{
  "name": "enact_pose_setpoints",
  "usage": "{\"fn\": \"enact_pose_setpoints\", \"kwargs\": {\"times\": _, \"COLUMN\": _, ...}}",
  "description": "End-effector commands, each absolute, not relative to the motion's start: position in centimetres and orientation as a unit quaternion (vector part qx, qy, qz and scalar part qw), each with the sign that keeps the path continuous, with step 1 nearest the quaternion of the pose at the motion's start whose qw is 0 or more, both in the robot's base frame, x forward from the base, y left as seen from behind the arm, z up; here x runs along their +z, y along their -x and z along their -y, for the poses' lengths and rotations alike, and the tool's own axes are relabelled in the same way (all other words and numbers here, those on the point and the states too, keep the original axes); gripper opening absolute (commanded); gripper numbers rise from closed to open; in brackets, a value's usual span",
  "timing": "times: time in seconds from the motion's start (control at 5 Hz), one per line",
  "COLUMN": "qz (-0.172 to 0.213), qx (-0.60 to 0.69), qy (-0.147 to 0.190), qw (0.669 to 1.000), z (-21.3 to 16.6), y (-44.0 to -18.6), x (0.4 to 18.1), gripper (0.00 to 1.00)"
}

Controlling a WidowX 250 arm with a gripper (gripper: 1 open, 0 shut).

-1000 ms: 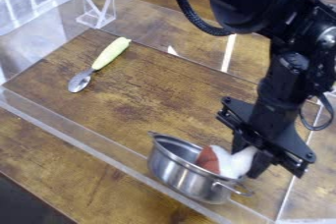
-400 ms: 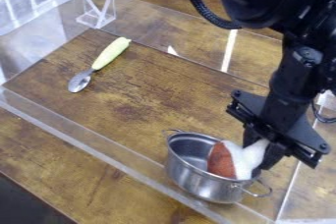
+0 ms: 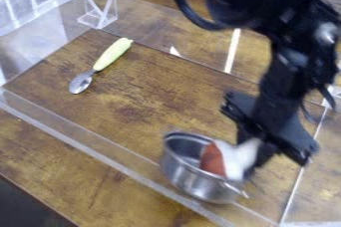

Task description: Remove the mushroom from the silver pot and put it on the table

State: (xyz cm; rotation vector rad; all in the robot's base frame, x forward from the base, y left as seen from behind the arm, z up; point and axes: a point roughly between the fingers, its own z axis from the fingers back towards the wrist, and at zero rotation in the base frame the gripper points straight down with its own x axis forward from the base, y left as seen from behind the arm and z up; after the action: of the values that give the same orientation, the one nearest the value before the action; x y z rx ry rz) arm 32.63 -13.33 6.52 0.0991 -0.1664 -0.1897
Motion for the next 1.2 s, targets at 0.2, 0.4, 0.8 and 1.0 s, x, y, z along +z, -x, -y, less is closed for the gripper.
{"fn": "enact_pose_setpoints", "kwargs": {"times": 0.2, "qz": 0.114, "qx": -0.098, "qy": 0.027, "qw": 0.988, "z": 10.6, "y": -32.4, "x": 8.4, "gripper": 0.0}}
{"fn": "enact_pose_setpoints", "kwargs": {"times": 0.4, "qz": 0.096, "qx": -0.148, "qy": 0.034, "qw": 0.984, "z": 11.2, "y": -31.7, "x": 7.6, "gripper": 0.0}}
{"fn": "enact_pose_setpoints", "kwargs": {"times": 0.8, "qz": 0.084, "qx": -0.183, "qy": 0.041, "qw": 0.979, "z": 10.9, "y": -30.2, "x": 7.6, "gripper": 0.0}}
{"fn": "enact_pose_setpoints", "kwargs": {"times": 1.0, "qz": 0.081, "qx": -0.205, "qy": 0.048, "qw": 0.974, "z": 10.8, "y": -30.2, "x": 7.6, "gripper": 0.0}}
